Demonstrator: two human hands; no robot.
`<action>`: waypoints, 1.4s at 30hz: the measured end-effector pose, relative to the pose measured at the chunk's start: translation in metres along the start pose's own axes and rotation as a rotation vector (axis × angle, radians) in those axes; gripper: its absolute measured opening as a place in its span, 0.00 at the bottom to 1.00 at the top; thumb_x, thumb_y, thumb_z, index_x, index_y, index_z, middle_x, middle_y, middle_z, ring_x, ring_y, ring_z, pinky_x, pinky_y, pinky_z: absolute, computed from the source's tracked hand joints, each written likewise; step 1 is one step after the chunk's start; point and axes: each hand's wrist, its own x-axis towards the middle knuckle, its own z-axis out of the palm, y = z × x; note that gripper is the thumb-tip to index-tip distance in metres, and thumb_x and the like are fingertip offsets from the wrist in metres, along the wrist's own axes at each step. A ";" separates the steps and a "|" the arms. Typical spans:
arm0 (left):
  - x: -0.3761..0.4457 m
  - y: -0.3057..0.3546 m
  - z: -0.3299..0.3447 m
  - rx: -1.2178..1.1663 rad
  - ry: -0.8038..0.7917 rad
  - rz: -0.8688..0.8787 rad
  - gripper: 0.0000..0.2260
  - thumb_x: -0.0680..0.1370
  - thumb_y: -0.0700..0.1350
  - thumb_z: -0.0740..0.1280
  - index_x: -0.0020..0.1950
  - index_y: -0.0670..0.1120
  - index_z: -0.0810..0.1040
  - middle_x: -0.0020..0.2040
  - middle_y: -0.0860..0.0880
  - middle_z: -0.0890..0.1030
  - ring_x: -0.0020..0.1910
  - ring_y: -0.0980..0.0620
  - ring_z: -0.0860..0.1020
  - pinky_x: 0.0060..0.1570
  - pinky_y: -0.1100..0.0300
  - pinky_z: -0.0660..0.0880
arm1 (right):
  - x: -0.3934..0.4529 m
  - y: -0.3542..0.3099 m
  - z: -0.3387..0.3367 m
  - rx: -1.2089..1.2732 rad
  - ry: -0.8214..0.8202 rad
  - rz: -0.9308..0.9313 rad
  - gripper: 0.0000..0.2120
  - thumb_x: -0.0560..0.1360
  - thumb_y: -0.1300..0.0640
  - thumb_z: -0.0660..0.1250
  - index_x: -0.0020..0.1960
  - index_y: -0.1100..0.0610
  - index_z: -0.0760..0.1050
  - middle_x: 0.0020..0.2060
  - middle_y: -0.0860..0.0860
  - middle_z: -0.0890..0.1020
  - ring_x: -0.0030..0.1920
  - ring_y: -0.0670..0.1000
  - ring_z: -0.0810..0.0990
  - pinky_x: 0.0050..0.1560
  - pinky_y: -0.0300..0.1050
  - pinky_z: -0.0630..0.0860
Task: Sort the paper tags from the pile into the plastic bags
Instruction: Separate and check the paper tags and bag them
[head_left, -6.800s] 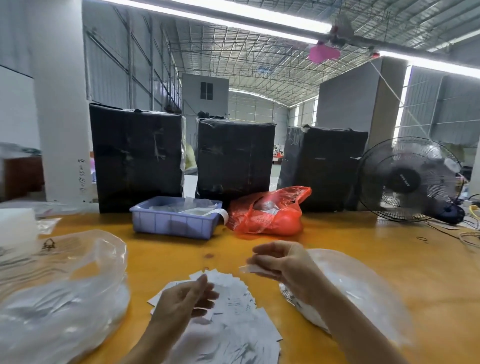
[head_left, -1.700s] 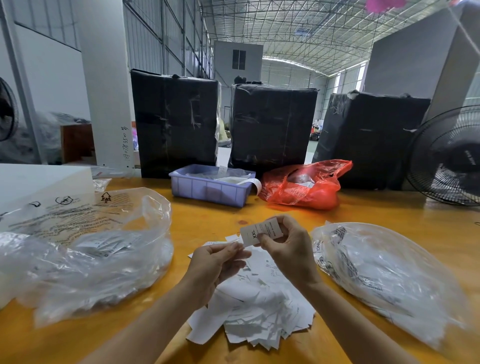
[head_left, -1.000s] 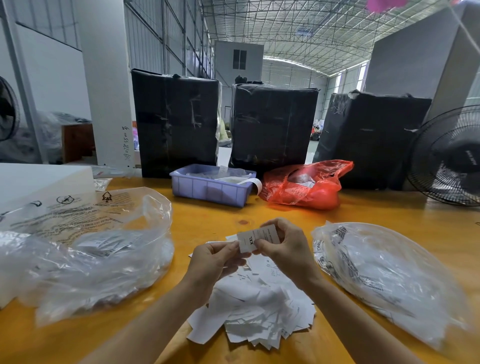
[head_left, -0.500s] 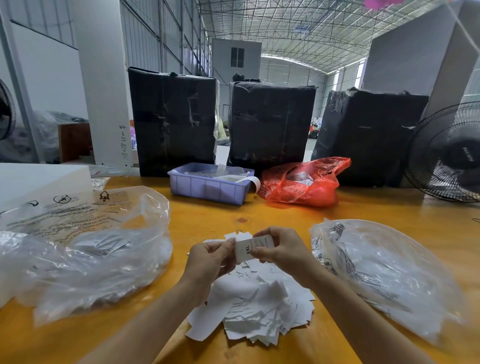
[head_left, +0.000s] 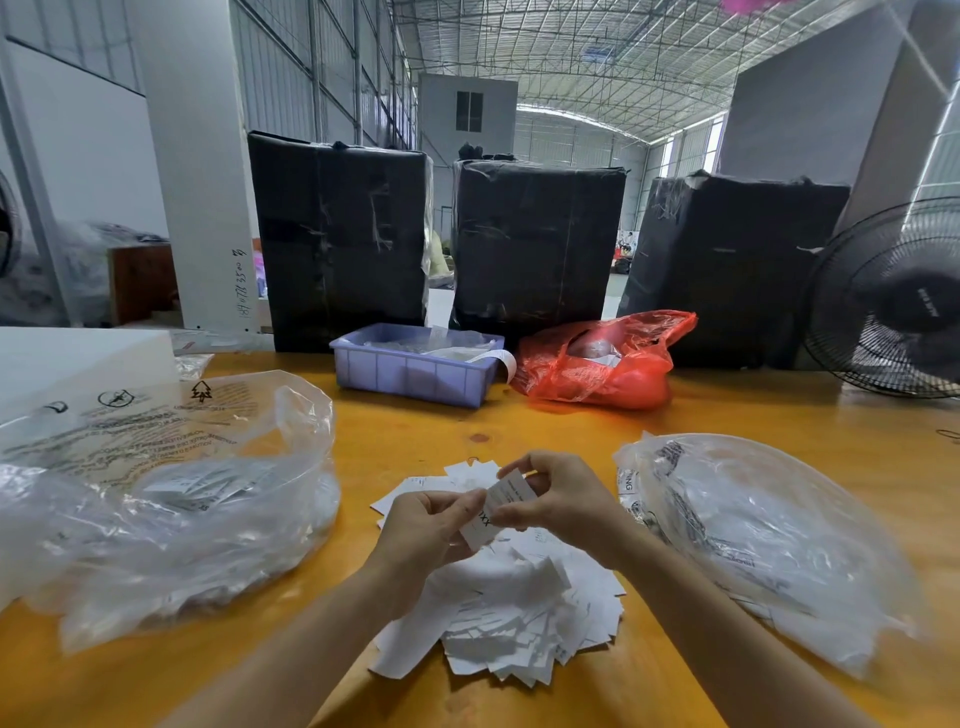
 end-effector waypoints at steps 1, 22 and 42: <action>0.000 0.000 0.001 -0.018 0.008 -0.012 0.09 0.75 0.44 0.68 0.45 0.39 0.83 0.42 0.41 0.84 0.40 0.47 0.83 0.38 0.59 0.79 | 0.000 0.000 0.001 -0.012 -0.007 -0.005 0.17 0.68 0.66 0.75 0.54 0.64 0.75 0.39 0.58 0.81 0.34 0.49 0.79 0.40 0.43 0.77; -0.002 0.008 0.009 -0.245 0.046 -0.125 0.09 0.74 0.49 0.69 0.48 0.44 0.82 0.40 0.46 0.83 0.40 0.50 0.77 0.40 0.59 0.72 | 0.002 -0.001 0.012 0.144 0.123 -0.208 0.17 0.73 0.67 0.69 0.61 0.59 0.76 0.39 0.59 0.79 0.40 0.55 0.80 0.44 0.48 0.81; 0.005 0.016 -0.010 -0.058 0.008 -0.135 0.05 0.70 0.40 0.74 0.40 0.39 0.81 0.27 0.49 0.78 0.24 0.56 0.73 0.24 0.67 0.71 | 0.006 0.007 0.003 0.388 0.210 0.051 0.06 0.70 0.69 0.71 0.38 0.60 0.81 0.26 0.51 0.81 0.27 0.46 0.79 0.33 0.37 0.78</action>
